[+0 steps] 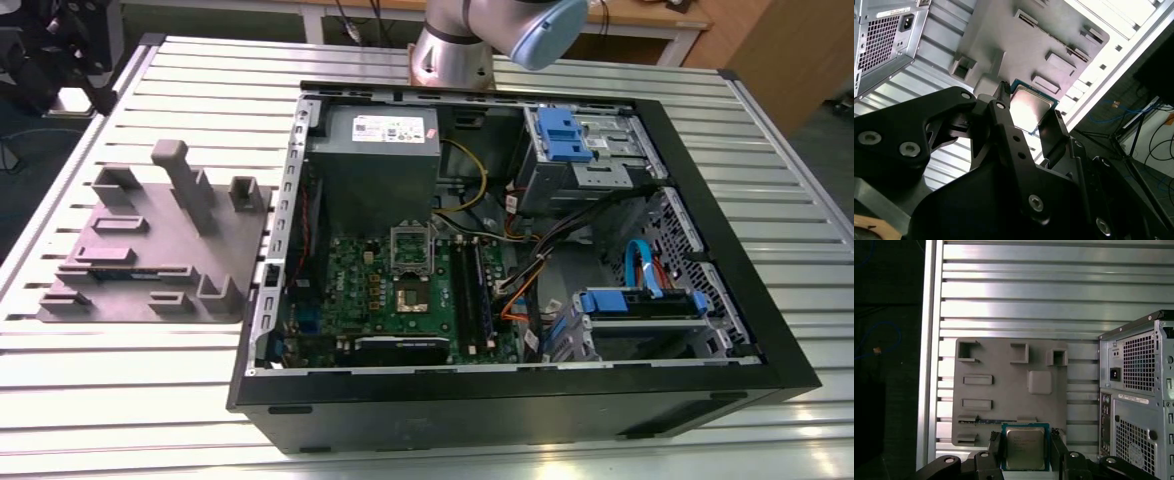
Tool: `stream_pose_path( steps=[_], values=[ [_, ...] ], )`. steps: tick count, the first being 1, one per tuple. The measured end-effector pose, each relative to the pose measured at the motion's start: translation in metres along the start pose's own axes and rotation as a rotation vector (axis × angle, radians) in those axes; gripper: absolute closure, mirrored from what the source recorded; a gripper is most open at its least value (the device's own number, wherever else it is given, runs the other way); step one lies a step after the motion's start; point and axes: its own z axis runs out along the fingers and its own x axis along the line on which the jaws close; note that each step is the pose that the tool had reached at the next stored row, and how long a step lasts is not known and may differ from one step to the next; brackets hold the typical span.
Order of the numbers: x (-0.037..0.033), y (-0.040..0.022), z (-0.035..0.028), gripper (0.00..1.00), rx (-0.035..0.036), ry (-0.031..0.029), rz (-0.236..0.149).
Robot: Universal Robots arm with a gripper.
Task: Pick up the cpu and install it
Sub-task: 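Pick up the cpu and move it towards the insertion slot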
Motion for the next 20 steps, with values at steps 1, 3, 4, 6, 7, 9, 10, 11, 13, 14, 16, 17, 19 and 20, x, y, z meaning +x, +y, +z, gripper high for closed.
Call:
stream_pose_path(
  steps=[1, 3, 4, 6, 7, 9, 10, 11, 13, 14, 16, 17, 19, 20],
  values=[
    [-0.0003, 0.0, 0.0, 0.53, -0.0001, 0.0, 0.0],
    [-0.0012, 0.0, -0.0001, 0.53, 0.0, 0.0001, 0.0],
    [-0.0015, 0.0, 0.0, 0.53, 0.0, 0.0001, 0.0],
    [-0.0019, 0.0, 0.0, 0.53, 0.0, 0.0, 0.0],
    [-0.0022, 0.0, 0.0, 0.53, 0.0, 0.0, 0.0],
    [-0.0027, 0.0, 0.0, 0.53, 0.0, 0.0, 0.0],
    [-0.0029, 0.0, 0.0, 0.53, 0.0, 0.0, 0.0],
    [-0.0033, 0.0, 0.0, 0.53, 0.0, 0.0, 0.0],
    [-0.0037, 0.0, 0.0, 0.53, 0.0, 0.0, 0.0],
    [-0.0039, 0.0, 0.0, 0.53, 0.0, 0.0, 0.0],
    [-0.0044, 0.0, 0.0, 0.53, 0.0, 0.0001, 0.0],
    [-0.0045, 0.0, 0.0, 0.53, 0.0, 0.0001, 0.0],
    [-0.005, 0.0, 0.0, 0.53, 0.0, 0.0, 0.0],
    [-0.0053, 0.0, 0.0, 0.53, 0.0, 0.0, 0.0]
  ],
)
